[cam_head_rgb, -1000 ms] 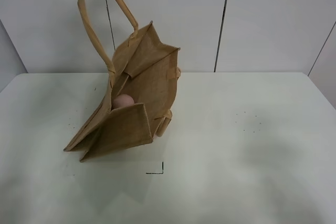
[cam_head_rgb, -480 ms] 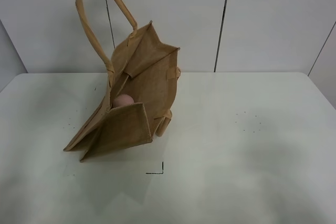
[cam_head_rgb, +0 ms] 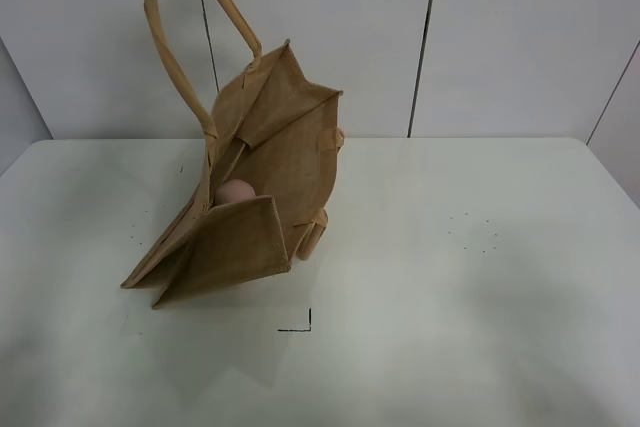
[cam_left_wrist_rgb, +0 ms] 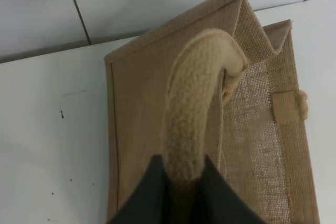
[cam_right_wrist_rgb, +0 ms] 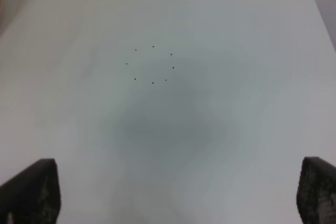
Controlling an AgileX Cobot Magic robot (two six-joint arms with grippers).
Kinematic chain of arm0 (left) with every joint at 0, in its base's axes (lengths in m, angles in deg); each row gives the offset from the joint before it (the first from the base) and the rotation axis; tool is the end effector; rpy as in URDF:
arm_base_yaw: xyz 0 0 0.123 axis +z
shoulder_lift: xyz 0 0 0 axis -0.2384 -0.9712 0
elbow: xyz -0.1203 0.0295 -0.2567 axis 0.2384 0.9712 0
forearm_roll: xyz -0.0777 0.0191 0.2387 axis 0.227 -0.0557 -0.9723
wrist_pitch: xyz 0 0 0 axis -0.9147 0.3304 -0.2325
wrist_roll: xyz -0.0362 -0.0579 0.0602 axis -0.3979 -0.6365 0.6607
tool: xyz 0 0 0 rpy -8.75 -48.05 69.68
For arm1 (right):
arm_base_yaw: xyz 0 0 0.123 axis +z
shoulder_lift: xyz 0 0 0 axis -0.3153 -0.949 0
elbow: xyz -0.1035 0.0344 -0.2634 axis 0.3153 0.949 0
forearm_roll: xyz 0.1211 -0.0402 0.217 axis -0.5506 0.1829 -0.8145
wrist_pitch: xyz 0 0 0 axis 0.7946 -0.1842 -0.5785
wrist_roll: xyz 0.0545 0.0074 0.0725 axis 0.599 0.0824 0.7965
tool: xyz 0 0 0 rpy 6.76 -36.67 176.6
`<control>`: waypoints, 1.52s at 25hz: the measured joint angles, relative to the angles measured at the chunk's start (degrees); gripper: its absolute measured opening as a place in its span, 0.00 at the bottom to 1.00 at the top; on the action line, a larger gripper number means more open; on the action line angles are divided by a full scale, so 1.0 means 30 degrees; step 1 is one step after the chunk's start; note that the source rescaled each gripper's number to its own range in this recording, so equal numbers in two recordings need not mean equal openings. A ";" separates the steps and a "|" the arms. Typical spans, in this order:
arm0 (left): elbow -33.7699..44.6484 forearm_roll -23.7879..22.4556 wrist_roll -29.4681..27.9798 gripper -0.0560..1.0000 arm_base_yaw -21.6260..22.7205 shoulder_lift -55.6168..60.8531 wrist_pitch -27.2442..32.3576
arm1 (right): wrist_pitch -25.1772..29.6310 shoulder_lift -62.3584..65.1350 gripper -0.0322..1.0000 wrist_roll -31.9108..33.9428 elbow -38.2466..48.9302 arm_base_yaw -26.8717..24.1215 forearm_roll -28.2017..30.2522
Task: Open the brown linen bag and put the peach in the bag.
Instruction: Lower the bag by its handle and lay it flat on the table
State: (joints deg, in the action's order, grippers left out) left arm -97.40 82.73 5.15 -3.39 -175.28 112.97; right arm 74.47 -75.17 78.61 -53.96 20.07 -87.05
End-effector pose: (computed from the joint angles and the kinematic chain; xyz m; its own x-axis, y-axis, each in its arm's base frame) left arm 0.3703 -0.1124 0.4570 -0.6538 0.1186 -0.7473 0.2281 0.9726 -0.0452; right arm -0.0031 0.0019 0.2777 -0.4291 -0.0608 -0.9012 -0.0691 0.9970 -0.0343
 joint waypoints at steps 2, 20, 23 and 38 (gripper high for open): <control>0.0000 0.0000 -0.0089 0.05 0.0000 0.0000 0.0000 | 0.0000 0.0000 1.00 0.0015 0.0000 0.0000 0.0000; 0.2486 0.2332 -0.0190 0.05 0.0000 -0.1796 -0.0290 | 0.0000 0.0000 1.00 0.0015 0.0000 0.0000 0.0000; 0.3700 0.2894 -0.0044 0.05 0.0000 -0.3308 -0.1517 | 0.0000 0.0000 1.00 0.0015 0.0000 0.0000 0.0000; 0.4156 0.5800 0.1580 0.73 -0.0064 -0.8560 -0.3010 | 0.0000 0.0000 1.00 0.0015 0.0000 0.0000 0.0000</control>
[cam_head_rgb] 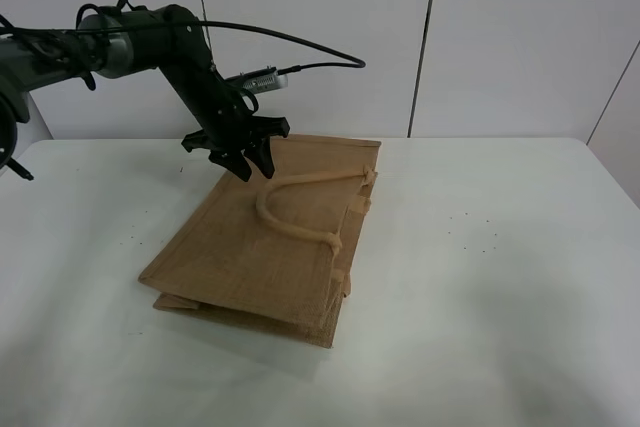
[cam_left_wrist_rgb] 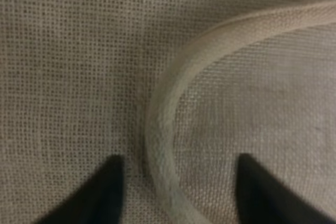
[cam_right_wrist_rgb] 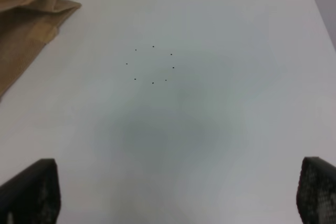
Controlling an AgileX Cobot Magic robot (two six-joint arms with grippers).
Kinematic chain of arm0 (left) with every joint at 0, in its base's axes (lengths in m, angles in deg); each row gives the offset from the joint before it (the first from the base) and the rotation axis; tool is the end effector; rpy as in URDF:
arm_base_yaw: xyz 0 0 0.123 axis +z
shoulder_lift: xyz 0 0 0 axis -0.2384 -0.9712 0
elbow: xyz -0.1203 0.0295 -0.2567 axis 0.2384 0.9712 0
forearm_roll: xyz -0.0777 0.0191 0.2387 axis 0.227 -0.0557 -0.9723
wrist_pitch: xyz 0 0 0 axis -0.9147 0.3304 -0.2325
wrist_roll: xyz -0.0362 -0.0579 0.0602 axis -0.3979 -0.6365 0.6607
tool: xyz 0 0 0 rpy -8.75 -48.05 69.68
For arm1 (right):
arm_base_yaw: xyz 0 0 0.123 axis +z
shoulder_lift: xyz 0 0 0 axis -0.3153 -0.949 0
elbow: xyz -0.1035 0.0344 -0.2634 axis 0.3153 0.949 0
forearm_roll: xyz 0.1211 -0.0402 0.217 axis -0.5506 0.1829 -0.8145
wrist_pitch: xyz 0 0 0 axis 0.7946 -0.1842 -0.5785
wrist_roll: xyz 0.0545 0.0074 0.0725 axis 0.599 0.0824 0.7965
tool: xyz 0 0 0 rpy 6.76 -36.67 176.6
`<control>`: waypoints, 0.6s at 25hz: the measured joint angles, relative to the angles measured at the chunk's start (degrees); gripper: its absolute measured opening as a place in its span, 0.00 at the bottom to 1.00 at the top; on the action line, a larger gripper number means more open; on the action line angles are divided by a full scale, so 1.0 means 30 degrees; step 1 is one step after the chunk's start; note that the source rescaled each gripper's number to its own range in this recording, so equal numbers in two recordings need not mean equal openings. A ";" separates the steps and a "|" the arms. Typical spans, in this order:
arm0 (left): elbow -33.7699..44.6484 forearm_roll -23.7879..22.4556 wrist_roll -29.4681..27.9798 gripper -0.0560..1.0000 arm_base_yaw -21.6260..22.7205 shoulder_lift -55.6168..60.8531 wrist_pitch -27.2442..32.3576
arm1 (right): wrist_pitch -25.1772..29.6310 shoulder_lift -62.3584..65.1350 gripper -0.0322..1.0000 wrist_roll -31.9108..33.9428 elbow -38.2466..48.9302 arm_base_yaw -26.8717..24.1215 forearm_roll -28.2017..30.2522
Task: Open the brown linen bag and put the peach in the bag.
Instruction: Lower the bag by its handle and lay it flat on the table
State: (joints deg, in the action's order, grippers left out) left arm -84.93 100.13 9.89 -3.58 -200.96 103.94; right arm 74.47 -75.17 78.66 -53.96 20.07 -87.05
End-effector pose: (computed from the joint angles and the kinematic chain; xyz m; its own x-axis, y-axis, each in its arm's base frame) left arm 0.4592 -0.1661 0.2026 -0.9413 0.1352 -0.3094 0.2237 0.9361 -0.2716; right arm -0.0031 0.0019 0.2777 -0.4292 -0.0599 -0.9012 -0.0687 0.9971 -0.0336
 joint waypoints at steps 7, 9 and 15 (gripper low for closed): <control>-0.0203 -0.3002 -0.0313 0.98 -0.0061 0.0584 0.0458 | 0.0000 0.0000 1.00 0.0000 0.0000 0.0000 0.0000; -0.0522 -0.4213 -0.0714 0.98 0.0138 0.0832 0.0815 | 0.0000 0.0000 1.00 0.0000 0.0000 0.0000 0.0000; -0.0826 -0.5344 -0.0853 0.99 0.2239 0.0960 0.2198 | 0.0000 0.0000 1.00 0.0000 0.0000 0.0000 0.0000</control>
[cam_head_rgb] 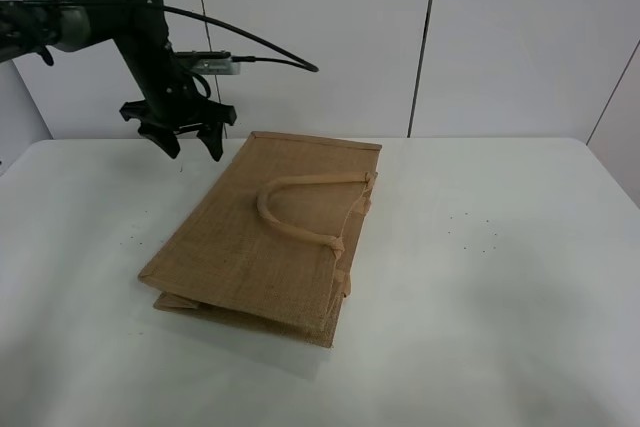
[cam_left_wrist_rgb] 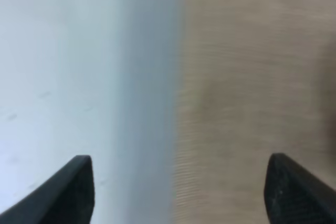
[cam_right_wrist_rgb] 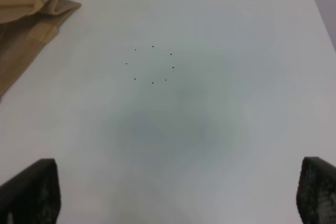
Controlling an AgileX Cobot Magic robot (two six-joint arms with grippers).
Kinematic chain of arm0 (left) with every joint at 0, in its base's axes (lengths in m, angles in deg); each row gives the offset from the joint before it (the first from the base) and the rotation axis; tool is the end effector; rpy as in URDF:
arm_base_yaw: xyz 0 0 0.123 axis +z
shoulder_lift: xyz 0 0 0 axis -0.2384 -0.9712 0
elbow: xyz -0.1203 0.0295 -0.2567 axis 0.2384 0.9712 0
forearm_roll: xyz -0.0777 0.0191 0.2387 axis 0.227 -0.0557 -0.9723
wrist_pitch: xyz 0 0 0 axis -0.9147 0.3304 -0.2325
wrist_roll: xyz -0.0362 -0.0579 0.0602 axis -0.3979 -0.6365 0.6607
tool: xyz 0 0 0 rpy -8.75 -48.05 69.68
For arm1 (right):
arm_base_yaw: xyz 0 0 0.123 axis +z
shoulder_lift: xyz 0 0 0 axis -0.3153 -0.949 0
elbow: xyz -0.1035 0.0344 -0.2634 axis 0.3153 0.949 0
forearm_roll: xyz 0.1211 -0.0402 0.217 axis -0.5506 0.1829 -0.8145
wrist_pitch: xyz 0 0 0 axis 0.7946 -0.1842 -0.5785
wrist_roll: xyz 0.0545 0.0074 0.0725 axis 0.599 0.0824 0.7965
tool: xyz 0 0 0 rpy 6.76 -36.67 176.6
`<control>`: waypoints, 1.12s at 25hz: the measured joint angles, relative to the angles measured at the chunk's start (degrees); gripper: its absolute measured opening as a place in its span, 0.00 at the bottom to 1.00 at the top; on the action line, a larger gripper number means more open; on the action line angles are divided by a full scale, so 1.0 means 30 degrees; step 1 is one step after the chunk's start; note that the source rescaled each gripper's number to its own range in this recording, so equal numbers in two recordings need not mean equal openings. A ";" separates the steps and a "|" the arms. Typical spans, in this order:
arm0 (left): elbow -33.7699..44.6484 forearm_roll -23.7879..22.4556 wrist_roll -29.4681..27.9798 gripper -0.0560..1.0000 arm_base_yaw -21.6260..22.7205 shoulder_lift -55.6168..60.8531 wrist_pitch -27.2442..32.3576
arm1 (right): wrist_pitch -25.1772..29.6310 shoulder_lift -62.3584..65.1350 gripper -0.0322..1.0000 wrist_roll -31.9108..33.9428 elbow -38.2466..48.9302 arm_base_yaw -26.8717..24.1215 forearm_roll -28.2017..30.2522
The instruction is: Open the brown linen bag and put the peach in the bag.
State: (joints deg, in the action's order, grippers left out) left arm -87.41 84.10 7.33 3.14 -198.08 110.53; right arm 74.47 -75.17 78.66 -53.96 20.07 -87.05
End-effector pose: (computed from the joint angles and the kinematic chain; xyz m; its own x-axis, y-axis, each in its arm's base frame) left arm 0.4690 -0.0882 0.2326 -0.9423 0.1252 -0.3104 0.1368 0.9905 -0.0159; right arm -0.0031 0.0019 0.2777 -0.4292 -0.0599 -0.9012 -0.0687 0.9971 -0.0336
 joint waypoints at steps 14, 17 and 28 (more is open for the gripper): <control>0.0616 -0.0183 -0.0068 0.99 0.3132 0.1844 0.0723 | 0.0000 0.0000 1.00 0.0000 0.0000 0.0000 0.0000; 0.2258 0.0000 -0.0068 0.99 0.2868 0.3600 0.0723 | 0.0000 0.0000 1.00 0.0000 0.0000 0.0000 0.0000; 1.3747 0.0000 -0.0068 0.99 0.2793 1.5419 0.0723 | 0.0000 0.0000 1.00 0.0000 0.0000 0.0000 0.0000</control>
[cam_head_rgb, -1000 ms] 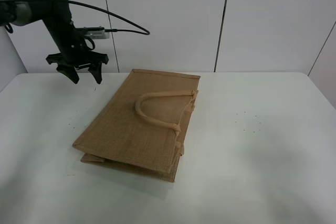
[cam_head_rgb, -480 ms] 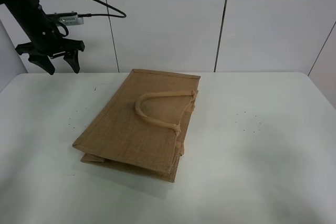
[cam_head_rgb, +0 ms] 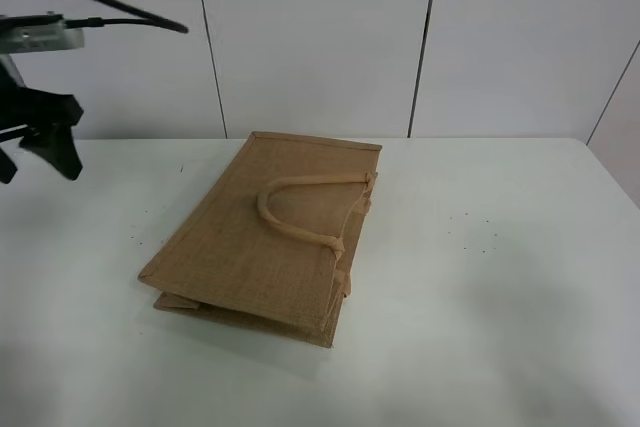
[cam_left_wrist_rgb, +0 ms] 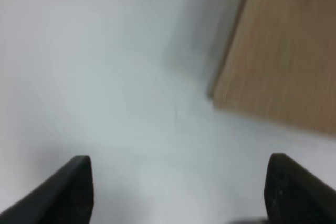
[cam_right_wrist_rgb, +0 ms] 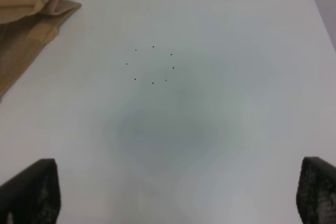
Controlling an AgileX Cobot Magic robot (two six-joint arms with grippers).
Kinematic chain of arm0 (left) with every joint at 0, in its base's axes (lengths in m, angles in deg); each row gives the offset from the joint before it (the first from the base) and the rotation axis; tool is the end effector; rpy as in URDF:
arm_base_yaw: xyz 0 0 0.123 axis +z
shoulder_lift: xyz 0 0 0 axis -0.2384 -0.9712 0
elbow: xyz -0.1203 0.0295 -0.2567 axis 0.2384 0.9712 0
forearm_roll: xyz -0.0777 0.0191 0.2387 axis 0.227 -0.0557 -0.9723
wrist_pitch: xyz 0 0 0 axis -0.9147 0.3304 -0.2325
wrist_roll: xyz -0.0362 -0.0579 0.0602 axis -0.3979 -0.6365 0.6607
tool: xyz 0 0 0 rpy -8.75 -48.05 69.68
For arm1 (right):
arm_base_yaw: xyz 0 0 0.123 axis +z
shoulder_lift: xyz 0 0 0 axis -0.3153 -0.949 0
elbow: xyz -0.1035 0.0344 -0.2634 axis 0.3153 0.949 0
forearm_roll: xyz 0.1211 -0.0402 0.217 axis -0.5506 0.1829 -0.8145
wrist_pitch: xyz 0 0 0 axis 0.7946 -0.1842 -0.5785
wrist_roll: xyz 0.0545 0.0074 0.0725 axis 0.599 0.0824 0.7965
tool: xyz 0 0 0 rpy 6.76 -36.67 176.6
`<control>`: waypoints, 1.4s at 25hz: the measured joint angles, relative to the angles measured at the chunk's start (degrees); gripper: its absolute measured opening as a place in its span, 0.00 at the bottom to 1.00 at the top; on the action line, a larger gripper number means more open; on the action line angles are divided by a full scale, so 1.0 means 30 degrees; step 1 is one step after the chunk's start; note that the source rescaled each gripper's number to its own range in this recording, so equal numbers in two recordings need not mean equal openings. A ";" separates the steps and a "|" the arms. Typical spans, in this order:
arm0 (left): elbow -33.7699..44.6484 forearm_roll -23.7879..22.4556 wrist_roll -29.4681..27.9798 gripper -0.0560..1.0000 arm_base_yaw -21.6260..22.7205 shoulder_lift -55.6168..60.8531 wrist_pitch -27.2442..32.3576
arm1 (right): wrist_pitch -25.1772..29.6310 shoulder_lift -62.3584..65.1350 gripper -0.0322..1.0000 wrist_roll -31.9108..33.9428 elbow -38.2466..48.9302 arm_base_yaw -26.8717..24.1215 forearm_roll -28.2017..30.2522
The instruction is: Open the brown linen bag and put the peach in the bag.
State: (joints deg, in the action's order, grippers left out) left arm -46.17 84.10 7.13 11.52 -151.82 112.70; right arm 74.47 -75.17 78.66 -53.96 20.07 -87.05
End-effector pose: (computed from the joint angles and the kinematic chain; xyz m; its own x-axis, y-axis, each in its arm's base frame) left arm 0.2717 -0.0108 0.3354 -0.9339 -0.0176 -0.3572 -0.0114 0.9997 -0.0195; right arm -0.0031 0.0019 0.2777 -0.4292 -0.0599 -0.9012 -0.0687 0.9971 -0.0336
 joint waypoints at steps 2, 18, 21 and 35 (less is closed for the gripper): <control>0.2409 -0.0389 0.0000 0.99 0.0000 0.2664 0.0000 | 0.0000 0.0000 1.00 0.0000 0.0000 0.0000 0.0000; 1.4341 -0.0436 0.0019 0.99 0.0000 1.9413 -0.2849 | 0.0000 0.0000 1.00 0.0000 0.0000 0.0000 0.0000; 1.4683 -0.0109 0.0057 0.99 0.0000 2.1371 -0.2302 | 0.0000 0.0000 1.00 0.0000 0.0000 0.0000 0.0000; 1.4745 -0.1123 0.1044 0.99 0.0000 2.4540 -0.2228 | 0.0000 0.0000 1.00 0.0000 0.0000 0.0000 0.0000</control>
State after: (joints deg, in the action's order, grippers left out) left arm -1.93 80.73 10.26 11.52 -78.20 106.02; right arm 74.47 -75.17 78.66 -53.96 20.07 -87.05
